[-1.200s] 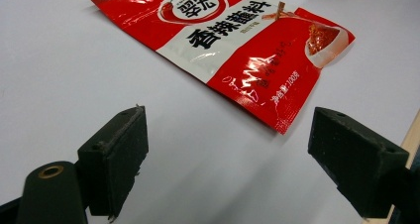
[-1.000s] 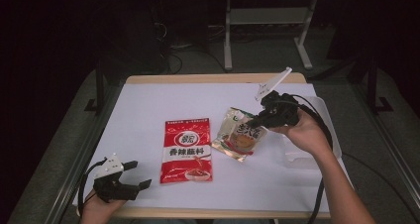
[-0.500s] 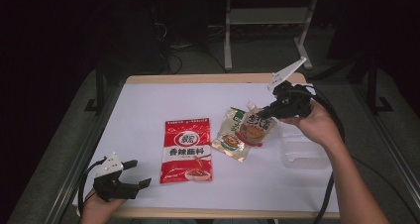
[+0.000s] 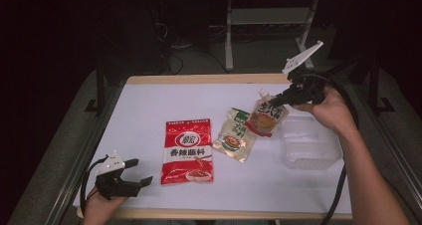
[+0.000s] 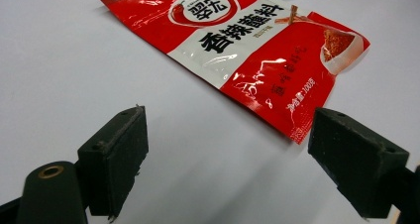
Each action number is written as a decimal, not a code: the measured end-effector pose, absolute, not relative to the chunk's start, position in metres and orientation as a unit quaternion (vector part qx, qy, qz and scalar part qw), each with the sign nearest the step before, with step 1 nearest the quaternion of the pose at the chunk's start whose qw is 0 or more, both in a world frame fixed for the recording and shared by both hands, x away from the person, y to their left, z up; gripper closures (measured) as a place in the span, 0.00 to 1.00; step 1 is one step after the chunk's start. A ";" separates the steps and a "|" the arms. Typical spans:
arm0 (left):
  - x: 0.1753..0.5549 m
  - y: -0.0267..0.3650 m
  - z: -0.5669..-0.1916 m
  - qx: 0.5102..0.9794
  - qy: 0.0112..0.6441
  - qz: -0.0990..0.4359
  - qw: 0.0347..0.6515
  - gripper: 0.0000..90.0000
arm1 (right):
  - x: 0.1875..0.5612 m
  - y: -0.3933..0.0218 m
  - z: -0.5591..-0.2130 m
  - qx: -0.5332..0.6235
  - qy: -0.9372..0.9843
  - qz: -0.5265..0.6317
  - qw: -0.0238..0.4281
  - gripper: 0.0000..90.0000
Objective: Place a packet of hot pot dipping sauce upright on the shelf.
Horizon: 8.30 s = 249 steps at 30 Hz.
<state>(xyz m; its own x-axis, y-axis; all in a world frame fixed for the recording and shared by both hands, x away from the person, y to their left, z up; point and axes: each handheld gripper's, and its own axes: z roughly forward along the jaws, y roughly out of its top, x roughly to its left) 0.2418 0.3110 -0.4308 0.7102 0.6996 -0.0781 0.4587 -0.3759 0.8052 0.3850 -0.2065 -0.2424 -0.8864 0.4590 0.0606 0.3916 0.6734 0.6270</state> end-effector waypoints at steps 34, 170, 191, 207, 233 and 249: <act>0.247 0.318 -0.434 0.803 0.380 0.139 0.437 0.17 | 0.438 -0.279 -0.232 0.309 0.897 0.309 0.065 0.98; 0.251 0.307 -0.439 0.817 0.359 0.121 0.434 0.17 | 0.415 -0.346 -0.335 0.546 0.800 0.246 0.038 0.89; 0.250 0.306 -0.438 0.818 0.358 0.122 0.433 0.17 | 0.428 -0.347 -0.338 0.575 0.771 0.258 0.092 0.87; 0.250 0.305 -0.437 0.819 0.354 0.121 0.434 0.17 | 0.427 -0.350 -0.338 0.590 0.759 0.262 0.090 0.83; 0.243 0.305 -0.434 0.821 0.349 0.130 0.432 0.17 | 0.384 -0.330 -0.328 0.533 0.781 0.314 0.085 0.78; 0.242 0.307 -0.433 0.823 0.347 0.134 0.429 0.17 | 0.378 -0.275 -0.323 0.463 0.821 0.326 0.071 0.75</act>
